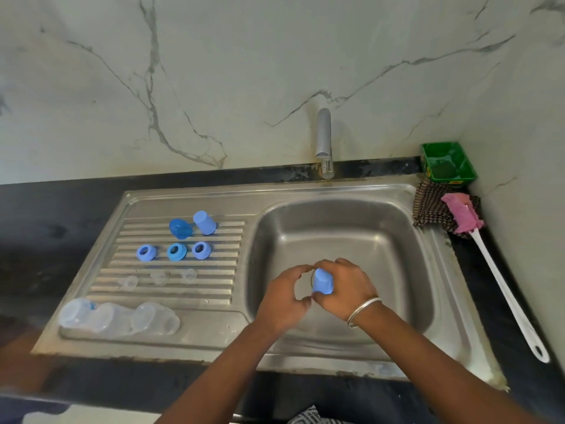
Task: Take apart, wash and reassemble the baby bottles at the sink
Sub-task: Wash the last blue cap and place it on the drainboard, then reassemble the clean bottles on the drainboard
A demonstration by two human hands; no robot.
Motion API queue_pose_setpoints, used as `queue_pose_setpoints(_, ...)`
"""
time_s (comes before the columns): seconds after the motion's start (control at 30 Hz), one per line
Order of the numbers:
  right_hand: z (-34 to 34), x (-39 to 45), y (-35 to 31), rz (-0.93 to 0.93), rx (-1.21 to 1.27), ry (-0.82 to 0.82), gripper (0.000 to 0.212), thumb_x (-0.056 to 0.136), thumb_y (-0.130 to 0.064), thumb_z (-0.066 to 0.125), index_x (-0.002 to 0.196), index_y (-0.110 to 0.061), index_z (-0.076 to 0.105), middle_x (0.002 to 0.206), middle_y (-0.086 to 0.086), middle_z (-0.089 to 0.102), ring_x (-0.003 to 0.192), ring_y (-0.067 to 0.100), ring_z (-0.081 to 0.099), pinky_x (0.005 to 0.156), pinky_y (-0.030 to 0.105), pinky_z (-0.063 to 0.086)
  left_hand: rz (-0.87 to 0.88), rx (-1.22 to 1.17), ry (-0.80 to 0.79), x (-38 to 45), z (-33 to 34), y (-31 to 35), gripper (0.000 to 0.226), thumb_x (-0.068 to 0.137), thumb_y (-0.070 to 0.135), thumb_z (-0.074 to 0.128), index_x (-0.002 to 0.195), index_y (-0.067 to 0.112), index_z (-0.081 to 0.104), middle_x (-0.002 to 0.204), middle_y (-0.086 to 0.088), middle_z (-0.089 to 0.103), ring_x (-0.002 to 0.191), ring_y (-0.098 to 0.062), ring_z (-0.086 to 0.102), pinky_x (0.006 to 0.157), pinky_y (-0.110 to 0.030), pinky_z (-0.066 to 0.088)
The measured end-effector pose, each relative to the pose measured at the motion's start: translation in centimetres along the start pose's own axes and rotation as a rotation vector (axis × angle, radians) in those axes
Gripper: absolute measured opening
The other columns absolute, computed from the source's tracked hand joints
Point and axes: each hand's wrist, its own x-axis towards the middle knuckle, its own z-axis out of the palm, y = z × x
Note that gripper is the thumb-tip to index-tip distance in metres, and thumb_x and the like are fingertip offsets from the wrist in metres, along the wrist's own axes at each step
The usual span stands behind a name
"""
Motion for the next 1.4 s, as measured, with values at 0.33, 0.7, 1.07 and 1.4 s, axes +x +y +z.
queue_pose_setpoints(0.33,-0.2,2.3,-3.6,-0.010,0.298,0.062,0.044,0.063,-0.042,0.080,0.100,-0.040,0.056,0.085,-0.015,0.065,0.066,0.007,0.060,0.066,0.029,0.054,0.082,-0.143,0.009,1.1,-4.9,0.3,0.051,0.074,0.017,0.083,0.121,0.025,0.065,0.100,0.017,0.071,0.095,0.010,0.064,0.081,-0.007,0.044)
queue_pose_setpoints(0.7,5.5,6.2,-12.8,0.005,0.863,0.267,0.046,0.085,-0.013,0.070,0.127,-0.026,0.057,0.107,0.002,0.071,0.093,0.016,0.069,0.073,0.026,0.057,0.068,-0.246,0.056,5.6,-17.1,-4.1,0.066,0.050,0.033,0.089,0.111,0.037,0.064,0.093,0.006,0.073,0.085,-0.009,0.070,0.081,-0.027,0.057)
queue_pose_setpoints(1.07,15.3,8.6,-20.0,0.210,0.767,0.178,0.025,0.091,-0.009,0.065,0.104,-0.030,0.068,0.087,0.007,0.072,0.069,0.020,0.072,0.058,0.016,0.048,-0.146,-0.109,0.336,8.6,-33.4,-17.2,0.053,0.067,0.016,0.089,0.105,0.027,0.054,0.092,0.011,0.061,0.078,-0.002,0.058,0.056,-0.010,0.039)
queue_pose_setpoints(1.4,17.4,7.7,-20.9,0.208,0.551,0.153,0.028,0.088,-0.009,0.068,0.098,-0.035,0.071,0.080,0.002,0.073,0.067,0.017,0.071,0.075,0.040,0.059,-0.154,0.060,0.237,10.5,-34.1,-23.6,0.050,0.069,0.012,0.085,0.106,0.015,0.052,0.097,-0.002,0.063,0.085,-0.020,0.059,0.057,-0.024,0.040)
